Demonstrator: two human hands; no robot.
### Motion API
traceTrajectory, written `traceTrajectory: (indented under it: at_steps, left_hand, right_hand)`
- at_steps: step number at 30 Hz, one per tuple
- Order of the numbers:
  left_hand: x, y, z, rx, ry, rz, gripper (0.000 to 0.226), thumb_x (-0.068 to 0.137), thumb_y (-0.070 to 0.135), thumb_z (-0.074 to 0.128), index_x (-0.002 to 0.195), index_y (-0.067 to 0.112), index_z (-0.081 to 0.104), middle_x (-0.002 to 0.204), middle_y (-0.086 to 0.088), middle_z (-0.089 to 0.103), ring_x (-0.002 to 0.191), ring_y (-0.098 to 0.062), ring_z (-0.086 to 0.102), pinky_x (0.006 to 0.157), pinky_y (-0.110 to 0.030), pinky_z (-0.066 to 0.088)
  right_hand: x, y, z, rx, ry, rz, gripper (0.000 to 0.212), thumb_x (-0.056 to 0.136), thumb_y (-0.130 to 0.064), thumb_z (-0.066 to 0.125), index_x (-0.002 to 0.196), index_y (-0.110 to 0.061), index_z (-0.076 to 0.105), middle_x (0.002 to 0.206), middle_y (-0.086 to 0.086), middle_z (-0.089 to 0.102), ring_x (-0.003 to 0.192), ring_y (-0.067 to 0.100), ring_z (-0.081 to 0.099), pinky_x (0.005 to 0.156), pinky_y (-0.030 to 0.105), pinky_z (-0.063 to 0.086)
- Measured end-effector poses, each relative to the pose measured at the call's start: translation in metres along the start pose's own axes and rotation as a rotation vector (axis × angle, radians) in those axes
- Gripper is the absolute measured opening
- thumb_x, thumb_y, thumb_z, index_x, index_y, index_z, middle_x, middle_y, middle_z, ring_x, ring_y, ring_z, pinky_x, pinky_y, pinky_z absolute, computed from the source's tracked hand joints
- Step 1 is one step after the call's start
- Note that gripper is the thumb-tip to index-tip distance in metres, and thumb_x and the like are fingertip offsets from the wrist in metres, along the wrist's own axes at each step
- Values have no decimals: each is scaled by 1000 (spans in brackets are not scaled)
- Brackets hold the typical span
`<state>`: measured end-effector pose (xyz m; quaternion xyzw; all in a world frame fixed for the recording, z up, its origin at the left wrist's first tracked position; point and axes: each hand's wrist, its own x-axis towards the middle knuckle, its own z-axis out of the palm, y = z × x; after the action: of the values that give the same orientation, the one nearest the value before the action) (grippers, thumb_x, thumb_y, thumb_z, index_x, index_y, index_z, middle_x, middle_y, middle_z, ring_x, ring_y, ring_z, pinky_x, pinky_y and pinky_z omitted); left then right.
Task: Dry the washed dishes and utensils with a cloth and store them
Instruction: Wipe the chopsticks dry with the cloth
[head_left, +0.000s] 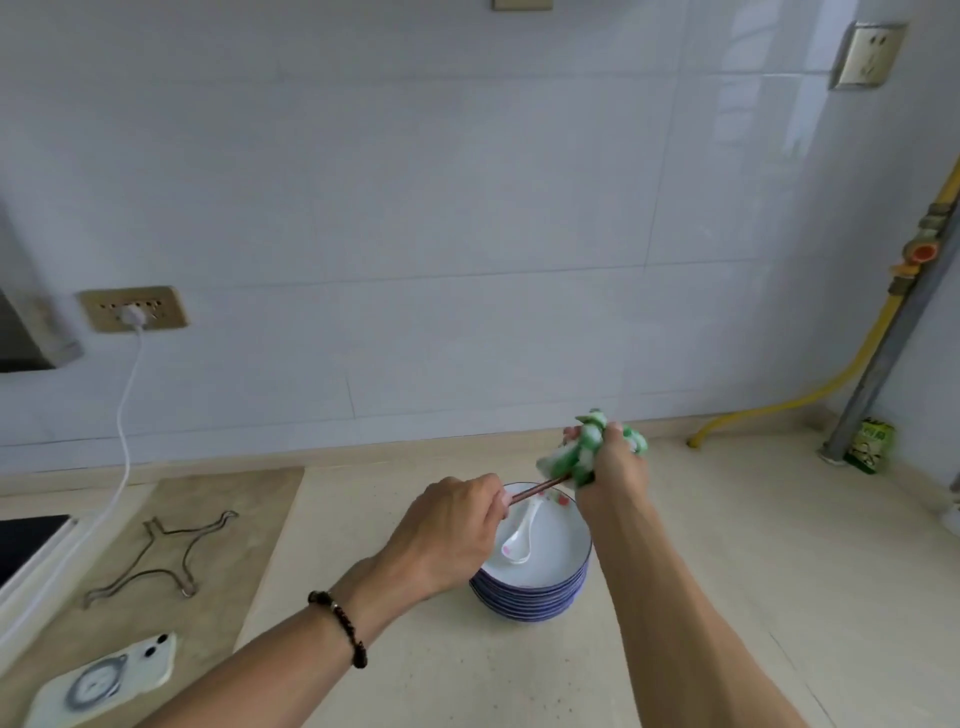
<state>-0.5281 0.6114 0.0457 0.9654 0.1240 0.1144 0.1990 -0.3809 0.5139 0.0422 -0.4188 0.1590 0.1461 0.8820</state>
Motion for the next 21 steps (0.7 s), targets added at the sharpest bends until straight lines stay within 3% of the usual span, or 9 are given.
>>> traceTrajectory:
  at_steps: [2, 5, 9, 11, 13, 15, 19, 21]
  left_hand:
    - [5, 0, -9, -4, 61, -12, 29, 106, 25, 34, 80, 20, 46, 93, -4, 71, 82, -30, 61, 72, -40, 46]
    - [8, 0, -25, -91, 116, -2, 34, 106, 24, 36, 83, 11, 57, 79, -4, 67, 75, -28, 60, 72, -41, 47]
    - [-16, -17, -48, -192, 100, 16, 34, 106, 16, 38, 85, 6, 63, 64, 15, 50, 60, -7, 50, 60, -18, 35]
    - [-24, -18, -50, -221, 129, 13, 34, 106, 17, 38, 87, 5, 64, 64, 13, 51, 60, -7, 50, 58, -18, 35]
    - [-24, -16, -50, -269, 162, 15, 33, 107, 18, 37, 87, 9, 62, 70, 8, 55, 69, -17, 54, 64, -29, 39]
    - [-27, -18, -54, -304, 176, 22, 34, 108, 21, 36, 85, 13, 60, 69, 11, 54, 68, -16, 53, 64, -29, 36]
    - [-40, -41, -76, -266, 182, 26, 36, 107, 20, 38, 83, 12, 63, 59, 15, 47, 54, -3, 47, 56, -16, 32]
    - [-40, -45, -83, -289, 190, 15, 36, 107, 20, 38, 81, 15, 62, 59, 15, 47, 53, -2, 46, 54, -15, 31]
  right_hand:
    - [-25, 11, 18, -38, -95, -6, 23, 105, -19, 49, 99, -3, 64, 72, 15, 65, 55, 21, 64, 53, 30, 54]
    - [-60, 21, 36, -78, -251, -21, 25, 105, -16, 47, 89, -6, 63, 68, 14, 62, 54, 22, 63, 53, 30, 52]
    - [-57, -32, 45, 21, -55, -144, 23, 106, -16, 44, 89, -7, 57, 66, 10, 59, 41, 15, 58, 55, 33, 50]
    - [-69, -30, 54, -19, -37, -181, 26, 106, -20, 44, 86, -9, 56, 67, 9, 60, 40, 14, 58, 56, 32, 50]
    - [-88, 3, 65, -109, -180, -178, 28, 106, -21, 44, 90, -7, 63, 68, 11, 62, 47, 17, 61, 53, 29, 52]
    - [-102, 22, 71, -137, -276, -168, 29, 106, -19, 44, 93, -4, 66, 68, 13, 62, 52, 22, 62, 54, 30, 53]
    - [-86, -16, 76, -18, -88, -188, 26, 107, -22, 42, 97, -9, 61, 68, 12, 62, 47, 20, 62, 51, 30, 53]
    - [-92, -10, 82, -51, -76, -209, 27, 107, -23, 41, 94, -10, 61, 69, 12, 63, 45, 17, 63, 51, 30, 53]
